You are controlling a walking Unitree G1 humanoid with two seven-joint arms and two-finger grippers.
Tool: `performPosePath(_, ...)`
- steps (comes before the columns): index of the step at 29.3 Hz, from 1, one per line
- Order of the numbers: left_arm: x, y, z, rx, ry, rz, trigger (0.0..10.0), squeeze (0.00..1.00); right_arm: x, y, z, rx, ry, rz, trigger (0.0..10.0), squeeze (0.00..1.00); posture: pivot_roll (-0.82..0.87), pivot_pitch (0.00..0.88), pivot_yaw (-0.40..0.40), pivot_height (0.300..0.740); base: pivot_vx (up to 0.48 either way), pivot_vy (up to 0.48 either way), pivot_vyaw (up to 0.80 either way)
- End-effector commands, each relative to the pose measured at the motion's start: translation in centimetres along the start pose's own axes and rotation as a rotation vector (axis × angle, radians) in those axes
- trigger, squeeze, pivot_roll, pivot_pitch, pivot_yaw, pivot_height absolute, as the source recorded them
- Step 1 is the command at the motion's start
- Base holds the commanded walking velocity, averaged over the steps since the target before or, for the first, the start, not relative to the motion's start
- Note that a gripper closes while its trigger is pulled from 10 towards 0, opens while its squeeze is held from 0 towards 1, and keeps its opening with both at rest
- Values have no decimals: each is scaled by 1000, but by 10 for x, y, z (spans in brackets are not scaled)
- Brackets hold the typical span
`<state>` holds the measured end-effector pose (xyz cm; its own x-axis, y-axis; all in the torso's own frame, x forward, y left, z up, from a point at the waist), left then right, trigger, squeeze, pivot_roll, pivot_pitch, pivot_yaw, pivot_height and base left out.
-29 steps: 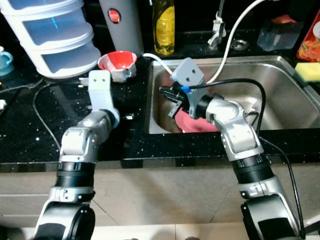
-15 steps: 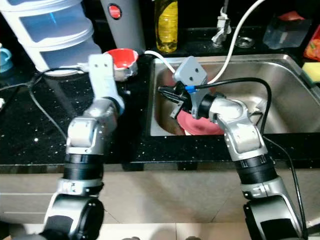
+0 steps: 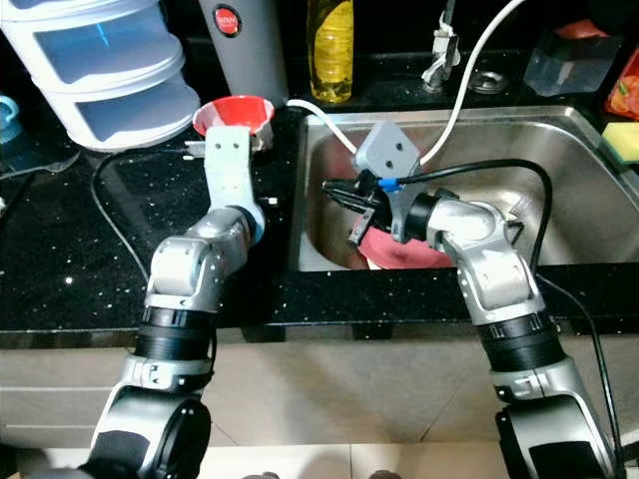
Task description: Kitchen organization
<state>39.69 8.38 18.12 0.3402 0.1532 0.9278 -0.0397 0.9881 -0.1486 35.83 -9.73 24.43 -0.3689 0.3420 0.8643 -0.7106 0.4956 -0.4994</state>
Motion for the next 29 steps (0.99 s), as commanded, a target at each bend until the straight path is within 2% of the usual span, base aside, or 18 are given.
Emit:
performPosePath(1,-50,-6,-1,29,175,28,4471,0,5,0,4,4,-29,2,10000,0,16,31,60,740,0,0,0)
performPosePath(3,-51,-5,-1,34,181,28,4471,0,5,0,4,3,-29,2,10000,0,16,31,60,740,0,0,0)
performPosePath(4,-54,-3,-2,42,195,51,0,0,5,0,4,3,-32,1,10000,0,16,31,60,740,0,0,0)
performPosePath(5,-58,0,-2,48,217,94,0,0,6,-1,5,1,-35,2,10000,0,17,32,63,740,0,0,0)
performPosePath(8,-60,0,-2,42,231,128,0,0,7,-1,5,-1,-37,2,10000,0,17,32,63,740,0,0,0)
performPosePath(17,-54,0,-1,45,193,77,0,0,8,-1,3,-1,-41,3,10000,0,18,31,60,740,0,0,0)
performPosePath(19,-49,-14,1,-29,171,56,0,0,8,-1,2,1,-44,3,10000,0,18,30,60,740,0,0,0)
performPosePath(22,-45,-23,3,-77,148,44,0,0,8,0,2,2,-45,3,10000,0,16,28,60,740,0,0,0)
performPosePath(23,-28,-41,8,-174,70,23,0,0,9,0,2,2,-47,3,10000,0,14,26,60,740,0,0,0)
performPosePath(24,-13,-54,13,-245,2,12,863,0,9,0,1,2,-49,3,10000,0,14,26,60,740,0,0,0)
performPosePath(25,-13,-54,13,-245,2,12,863,0,9,0,1,2,-49,3,10000,0,14,26,60,740,0,0,0)
performPosePath(26,-1,-64,19,-297,-57,-8,863,0,9,1,1,3,-51,3,10000,0,12,22,62,740,0,0,0)
performPosePath(27,10,-71,25,-332,-115,-35,10000,0,10,1,1,4,-53,4,10000,0,12,22,62,740,0,0,0)
performPosePath(29,20,-82,34,-391,-170,-64,10000,0,11,1,0,5,-57,5,10000,0,11,17,62,740,0,0,0)
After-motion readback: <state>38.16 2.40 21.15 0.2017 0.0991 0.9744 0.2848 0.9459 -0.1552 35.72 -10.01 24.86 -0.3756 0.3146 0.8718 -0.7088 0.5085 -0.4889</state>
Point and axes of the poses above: a point about 5 cm out from each wrist's last joint towards the gripper, its own z axis pointing back from the gripper into the wrist, its own x axis along the axis of the wrist's last joint, y = z × x, the point moved 5 cm from there along -z, pointing out of the wrist towards the gripper, and after that the axes turned 5 degrees about z, right-handed, at the moved point
